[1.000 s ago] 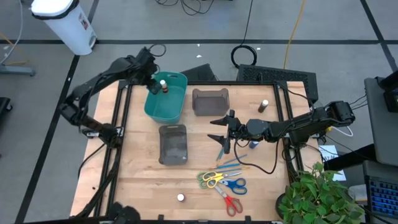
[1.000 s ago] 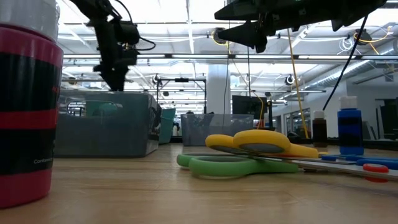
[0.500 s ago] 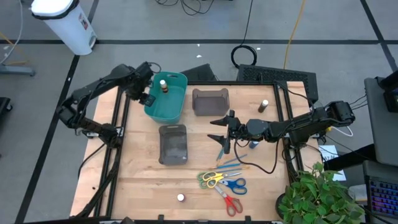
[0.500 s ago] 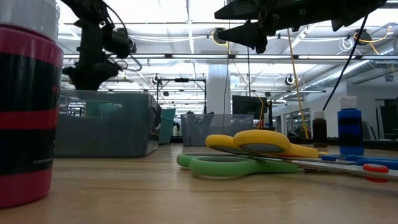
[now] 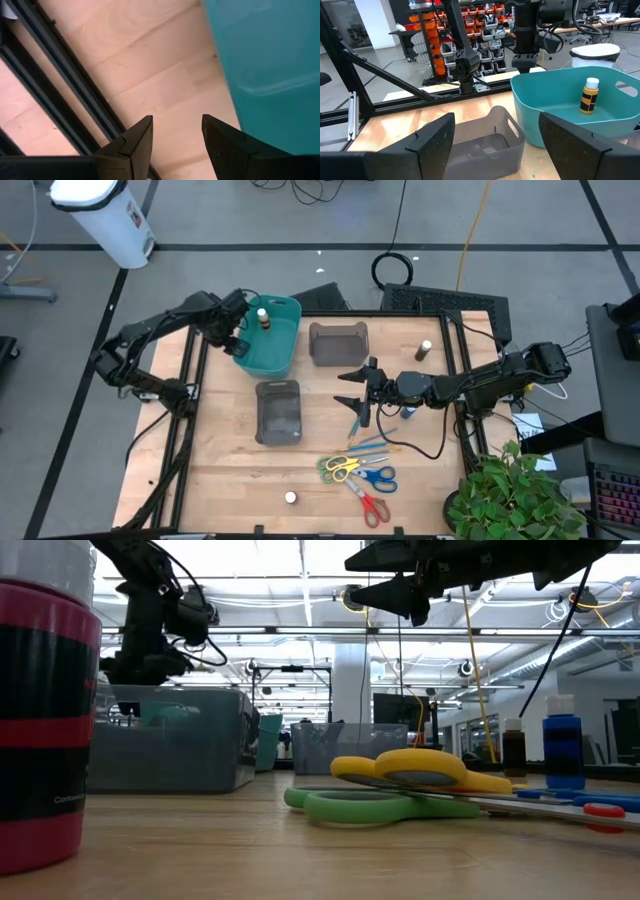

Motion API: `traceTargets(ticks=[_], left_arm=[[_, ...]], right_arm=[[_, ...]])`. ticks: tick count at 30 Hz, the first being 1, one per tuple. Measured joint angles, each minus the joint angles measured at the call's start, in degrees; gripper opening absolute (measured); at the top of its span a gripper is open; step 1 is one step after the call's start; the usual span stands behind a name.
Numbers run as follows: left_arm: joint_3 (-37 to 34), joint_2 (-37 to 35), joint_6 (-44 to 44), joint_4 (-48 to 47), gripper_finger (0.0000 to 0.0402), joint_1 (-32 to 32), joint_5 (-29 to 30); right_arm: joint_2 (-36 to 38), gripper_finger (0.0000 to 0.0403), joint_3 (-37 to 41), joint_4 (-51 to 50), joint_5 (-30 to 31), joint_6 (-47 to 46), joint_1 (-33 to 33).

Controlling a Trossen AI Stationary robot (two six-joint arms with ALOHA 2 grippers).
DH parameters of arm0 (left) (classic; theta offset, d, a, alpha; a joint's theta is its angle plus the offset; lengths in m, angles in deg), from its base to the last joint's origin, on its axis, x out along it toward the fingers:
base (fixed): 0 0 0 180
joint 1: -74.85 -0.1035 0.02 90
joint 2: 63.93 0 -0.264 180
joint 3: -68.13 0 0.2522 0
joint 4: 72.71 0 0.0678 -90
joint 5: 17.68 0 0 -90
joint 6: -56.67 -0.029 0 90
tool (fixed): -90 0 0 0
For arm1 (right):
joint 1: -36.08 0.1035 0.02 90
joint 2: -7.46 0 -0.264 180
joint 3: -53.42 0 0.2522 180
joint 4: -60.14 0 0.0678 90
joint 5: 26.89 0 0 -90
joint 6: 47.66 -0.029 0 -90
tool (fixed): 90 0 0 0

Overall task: Pick & Place Paint Supplies
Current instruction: Put the pink paint bottle into the blue bin

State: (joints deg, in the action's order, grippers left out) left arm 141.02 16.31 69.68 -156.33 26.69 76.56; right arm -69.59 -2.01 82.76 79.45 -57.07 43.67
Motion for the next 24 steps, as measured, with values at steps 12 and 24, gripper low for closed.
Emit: traceTargets(ticks=[12,24], left_arm=[[0.0,0.0,0.6,0.0,0.0175,4.03,-2.16],[0.0,0.0,0.5,0.44,0.0175,7.96,-2.89]], right_arm=[[-0.01,0.0279,0.0,0.0,0.02,0.01,0.0],[-0.01,0.0279,0.0,0.0,0.02,0.01,0.0]])
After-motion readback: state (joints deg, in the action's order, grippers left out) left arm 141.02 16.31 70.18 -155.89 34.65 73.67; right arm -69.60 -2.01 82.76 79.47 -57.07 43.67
